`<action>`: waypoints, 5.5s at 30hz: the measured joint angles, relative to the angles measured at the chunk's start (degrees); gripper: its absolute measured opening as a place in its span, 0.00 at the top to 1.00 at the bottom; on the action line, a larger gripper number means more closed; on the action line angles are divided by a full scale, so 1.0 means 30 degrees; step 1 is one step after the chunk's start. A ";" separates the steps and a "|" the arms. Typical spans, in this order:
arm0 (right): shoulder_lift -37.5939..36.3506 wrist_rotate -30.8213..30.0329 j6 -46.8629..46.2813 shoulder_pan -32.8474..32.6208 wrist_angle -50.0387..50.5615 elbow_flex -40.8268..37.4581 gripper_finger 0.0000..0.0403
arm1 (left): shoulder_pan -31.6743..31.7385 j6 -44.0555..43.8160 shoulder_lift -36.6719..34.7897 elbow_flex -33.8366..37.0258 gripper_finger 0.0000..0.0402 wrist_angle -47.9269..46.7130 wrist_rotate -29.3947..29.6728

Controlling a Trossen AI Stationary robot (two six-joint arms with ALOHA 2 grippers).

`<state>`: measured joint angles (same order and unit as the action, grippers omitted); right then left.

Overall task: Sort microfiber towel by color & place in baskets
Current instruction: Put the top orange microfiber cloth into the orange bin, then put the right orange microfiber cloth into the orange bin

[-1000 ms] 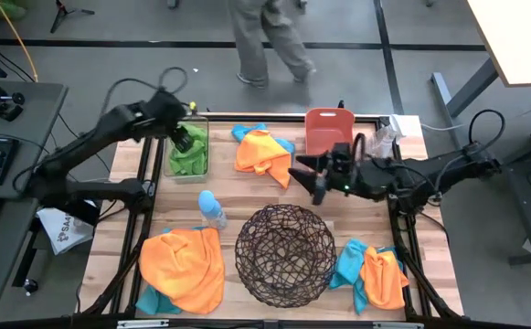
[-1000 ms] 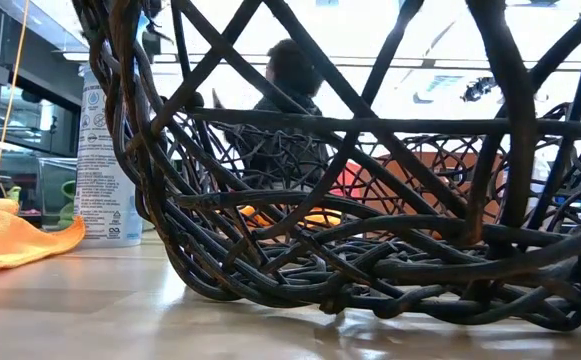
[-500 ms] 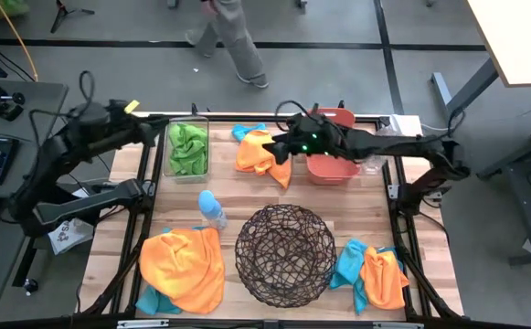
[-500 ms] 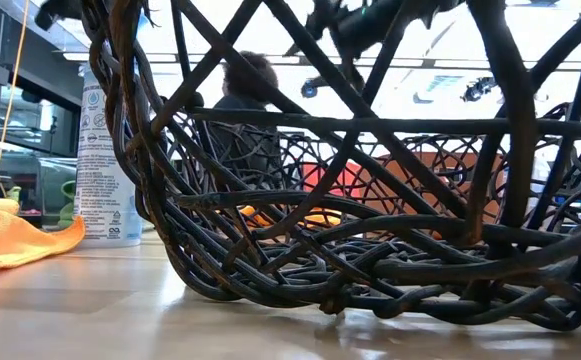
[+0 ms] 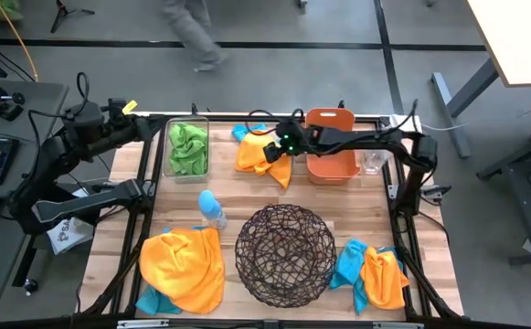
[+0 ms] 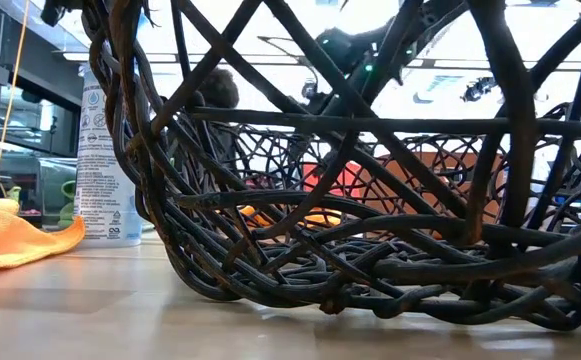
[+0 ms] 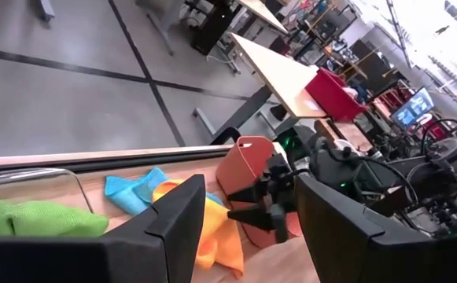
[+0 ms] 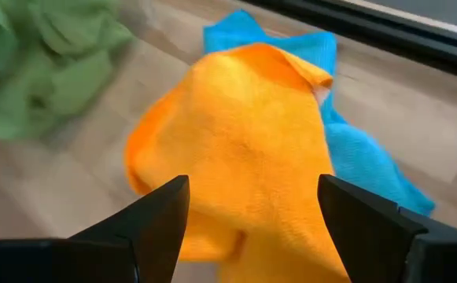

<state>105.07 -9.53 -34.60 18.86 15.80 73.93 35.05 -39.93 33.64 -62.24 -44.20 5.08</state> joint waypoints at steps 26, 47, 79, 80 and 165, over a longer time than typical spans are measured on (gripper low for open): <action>0.5806 -0.1627 0.2759 -0.0862 0.8315 0.6968 0.55 | 0.0007 0.2027 0.0906 0.0000 0.54 0.0277 -0.2134; -0.4534 -0.6703 0.5328 -0.2932 1.1015 0.8132 0.99 | 0.0015 0.2522 -0.0886 0.0007 0.54 0.3633 -0.3114; -1.0272 -0.8015 -0.1592 0.0594 1.1890 -0.5366 1.00 | 0.0022 0.2872 -0.0901 0.0007 0.54 0.5011 -0.3221; -1.0282 -0.7484 -0.1259 0.0598 1.1548 -0.5290 1.00 | 0.0022 0.2872 -0.0901 0.0007 0.54 0.5011 -0.3221; -1.1306 1.5295 -0.7597 -1.5435 1.6321 -0.3692 0.98 | 0.0022 0.4183 -0.0901 0.0007 0.54 0.6429 -0.3213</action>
<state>71.16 36.35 -57.39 -27.44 64.76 62.85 35.11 -27.38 30.94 -62.22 -24.91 -4.56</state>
